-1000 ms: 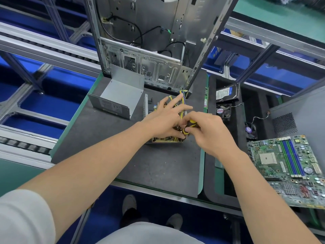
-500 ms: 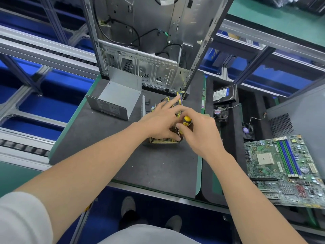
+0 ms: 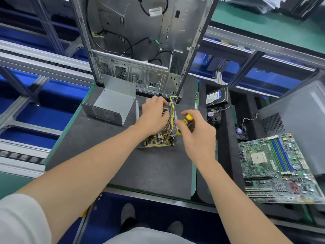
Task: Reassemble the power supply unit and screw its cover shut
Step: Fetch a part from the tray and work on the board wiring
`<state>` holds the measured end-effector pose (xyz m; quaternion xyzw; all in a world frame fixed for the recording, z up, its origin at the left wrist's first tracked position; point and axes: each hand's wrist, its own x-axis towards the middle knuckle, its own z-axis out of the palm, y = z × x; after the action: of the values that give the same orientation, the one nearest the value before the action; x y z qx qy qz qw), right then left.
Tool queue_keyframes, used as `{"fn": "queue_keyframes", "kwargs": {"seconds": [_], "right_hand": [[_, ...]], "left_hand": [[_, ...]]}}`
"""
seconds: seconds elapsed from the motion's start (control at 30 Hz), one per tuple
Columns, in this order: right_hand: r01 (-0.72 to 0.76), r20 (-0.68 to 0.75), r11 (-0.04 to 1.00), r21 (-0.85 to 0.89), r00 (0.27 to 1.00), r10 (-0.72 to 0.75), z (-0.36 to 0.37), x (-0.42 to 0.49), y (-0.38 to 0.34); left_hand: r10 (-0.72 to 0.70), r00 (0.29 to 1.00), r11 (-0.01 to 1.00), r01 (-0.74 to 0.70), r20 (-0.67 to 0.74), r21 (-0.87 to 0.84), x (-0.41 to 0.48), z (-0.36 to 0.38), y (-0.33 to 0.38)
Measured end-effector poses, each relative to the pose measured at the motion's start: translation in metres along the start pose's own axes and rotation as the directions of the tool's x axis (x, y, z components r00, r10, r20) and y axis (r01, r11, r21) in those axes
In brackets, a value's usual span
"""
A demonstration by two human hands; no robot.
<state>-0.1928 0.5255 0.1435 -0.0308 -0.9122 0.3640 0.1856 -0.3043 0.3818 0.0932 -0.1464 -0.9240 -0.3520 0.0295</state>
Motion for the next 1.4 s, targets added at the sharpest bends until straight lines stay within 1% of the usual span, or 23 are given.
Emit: {"fn": "queue_keyframes", "kwargs": {"seconds": [0.07,0.13,0.2,0.23,0.3,0.37,0.4,0.47,0.53,0.57,0.67,0.73,0.8,0.83,0.9,1.0,1.07,1.1,1.17,1.23,1.3,1.33,1.4], "right_hand": [[-0.056,-0.071,0.993,0.1,0.995,0.063,-0.006,0.004,-0.001],[-0.124,-0.093,0.972,0.2,0.985,0.145,-0.011,0.015,0.001],[-0.217,-0.014,0.935,0.279,0.973,0.23,-0.009,0.032,0.008],[-0.265,0.044,0.924,0.274,0.964,0.264,-0.007,0.042,0.012],[-0.359,0.156,0.914,0.191,0.93,0.333,0.001,0.06,0.021],[-0.458,0.264,0.875,0.159,0.873,0.409,0.014,0.073,0.027],[-0.507,0.315,0.844,0.174,0.841,0.44,0.021,0.077,0.027],[-0.573,0.365,0.789,0.224,0.8,0.477,0.031,0.081,0.027],[-0.566,0.343,0.787,0.245,0.81,0.475,0.034,0.083,0.029],[-0.552,0.332,0.792,0.261,0.822,0.463,0.034,0.082,0.031],[-0.523,0.35,0.793,0.312,0.839,0.416,0.031,0.08,0.036],[-0.569,0.456,0.737,0.365,0.799,0.392,0.028,0.078,0.039],[-0.618,0.58,0.671,0.41,0.744,0.331,0.022,0.077,0.039],[-0.621,0.624,0.666,0.413,0.726,0.289,0.019,0.076,0.039],[-0.581,0.673,0.701,0.414,0.714,0.194,0.01,0.074,0.04],[-0.42,0.719,0.85,0.316,0.691,0.074,-0.005,0.073,0.038],[-0.279,0.691,0.942,0.185,0.718,0.077,-0.012,0.073,0.038],[-0.257,0.667,0.955,0.147,0.739,0.097,-0.015,0.073,0.039],[-0.281,0.671,0.949,0.143,0.732,0.116,-0.023,0.072,0.043],[-0.306,0.732,0.936,0.176,0.676,0.083,-0.033,0.07,0.049],[-0.331,0.782,0.92,0.208,0.621,0.046,-0.045,0.068,0.059],[-0.345,0.801,0.912,0.222,0.598,0.031,-0.05,0.067,0.065],[-0.356,0.826,0.905,0.233,0.563,0.009,-0.056,0.065,0.077]], "left_hand": [[-0.046,0.993,0.998,0.051,-0.104,0.041,-0.002,0.002,0.004],[-0.084,0.99,0.993,0.092,-0.113,0.07,-0.002,-0.001,0.008],[-0.126,0.991,0.987,0.128,-0.037,0.092,0.002,-0.008,0.011],[-0.148,0.989,0.984,0.148,-0.001,0.095,0.004,-0.011,0.014],[-0.219,0.973,0.976,0.217,0.071,0.03,0.007,-0.016,0.021],[-0.29,0.947,0.95,0.302,0.137,-0.078,0.007,-0.018,0.027],[-0.316,0.939,0.933,0.334,0.14,-0.132,0.007,-0.018,0.029],[-0.345,0.935,0.904,0.354,0.079,-0.241,0.004,-0.017,0.031],[-0.36,0.933,0.88,0.344,0.011,-0.328,0.0,-0.017,0.03],[-0.375,0.927,0.852,0.349,0.012,-0.389,-0.002,-0.017,0.03],[-0.388,0.913,0.691,0.381,0.129,-0.614,-0.006,-0.016,0.032],[-0.366,0.921,0.644,0.355,0.134,-0.678,-0.008,-0.018,0.033],[-0.356,0.93,0.657,0.315,0.086,-0.685,-0.01,-0.02,0.032],[-0.359,0.931,0.679,0.305,0.06,-0.667,-0.012,-0.021,0.031],[-0.384,0.921,0.701,0.335,0.062,-0.63,-0.015,-0.023,0.031],[-0.379,0.894,0.654,0.441,0.239,-0.614,-0.017,-0.026,0.029],[-0.327,0.871,0.676,0.487,0.367,-0.553,-0.019,-0.027,0.031],[-0.289,0.865,0.691,0.485,0.41,-0.537,-0.019,-0.027,0.032],[-0.192,0.874,0.72,0.435,0.447,-0.541,-0.021,-0.025,0.038],[-0.11,0.884,0.795,0.352,0.454,-0.493,-0.026,-0.024,0.04],[0.001,0.892,0.937,0.157,0.452,-0.312,-0.032,-0.024,0.037],[0.066,0.885,0.979,0.031,0.461,-0.2,-0.035,-0.023,0.035],[0.158,0.864,0.987,-0.145,0.478,-0.065,-0.04,-0.021,0.03]]}}
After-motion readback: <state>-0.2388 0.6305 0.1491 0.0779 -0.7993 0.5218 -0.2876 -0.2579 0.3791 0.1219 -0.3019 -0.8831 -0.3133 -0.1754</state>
